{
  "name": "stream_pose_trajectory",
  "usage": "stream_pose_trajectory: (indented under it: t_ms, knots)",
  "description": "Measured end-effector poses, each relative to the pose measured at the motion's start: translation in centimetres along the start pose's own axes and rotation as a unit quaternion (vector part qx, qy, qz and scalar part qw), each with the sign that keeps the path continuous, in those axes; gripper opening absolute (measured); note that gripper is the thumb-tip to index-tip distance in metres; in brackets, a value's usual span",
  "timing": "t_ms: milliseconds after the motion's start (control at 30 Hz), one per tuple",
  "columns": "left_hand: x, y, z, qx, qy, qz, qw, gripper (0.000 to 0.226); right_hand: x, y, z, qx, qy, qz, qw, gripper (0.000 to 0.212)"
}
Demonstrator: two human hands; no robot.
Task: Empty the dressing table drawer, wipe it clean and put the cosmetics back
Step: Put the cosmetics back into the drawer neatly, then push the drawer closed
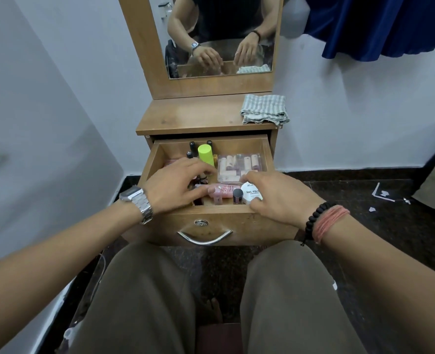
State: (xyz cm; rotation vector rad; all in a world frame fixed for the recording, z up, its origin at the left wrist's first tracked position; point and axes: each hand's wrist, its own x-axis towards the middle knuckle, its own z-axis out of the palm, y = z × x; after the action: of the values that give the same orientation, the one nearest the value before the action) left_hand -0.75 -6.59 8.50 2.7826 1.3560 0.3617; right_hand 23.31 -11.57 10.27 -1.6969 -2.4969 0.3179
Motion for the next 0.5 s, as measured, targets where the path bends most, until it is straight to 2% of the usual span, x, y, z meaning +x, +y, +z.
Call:
stream_pose_trajectory:
  t_ms: [100, 167, 333, 500]
  knots:
    - [-3.8, 0.0, 1.1, 0.058, 0.110, -0.038, 0.991, 0.056, -0.3, -0.1, 0.2, 0.005, -0.029, -0.014, 0.999, 0.085]
    - [-6.2, 0.1, 1.9, 0.090, 0.128, -0.039, 0.987, 0.060, -0.5, -0.5, 0.8, -0.017, -0.012, -0.018, 1.000, 0.102]
    - [-8.2, -0.4, 2.8, 0.165, 0.140, -0.030, 0.976, 0.067, -0.6, -1.9, 4.5, -0.107, 0.096, 0.001, 0.990, 0.101]
    - [-7.7, -1.0, 3.1, 0.184, 0.156, -0.047, 0.969, 0.072, 0.4, -2.6, 5.9, -0.134, 0.137, 0.026, 0.981, 0.100]
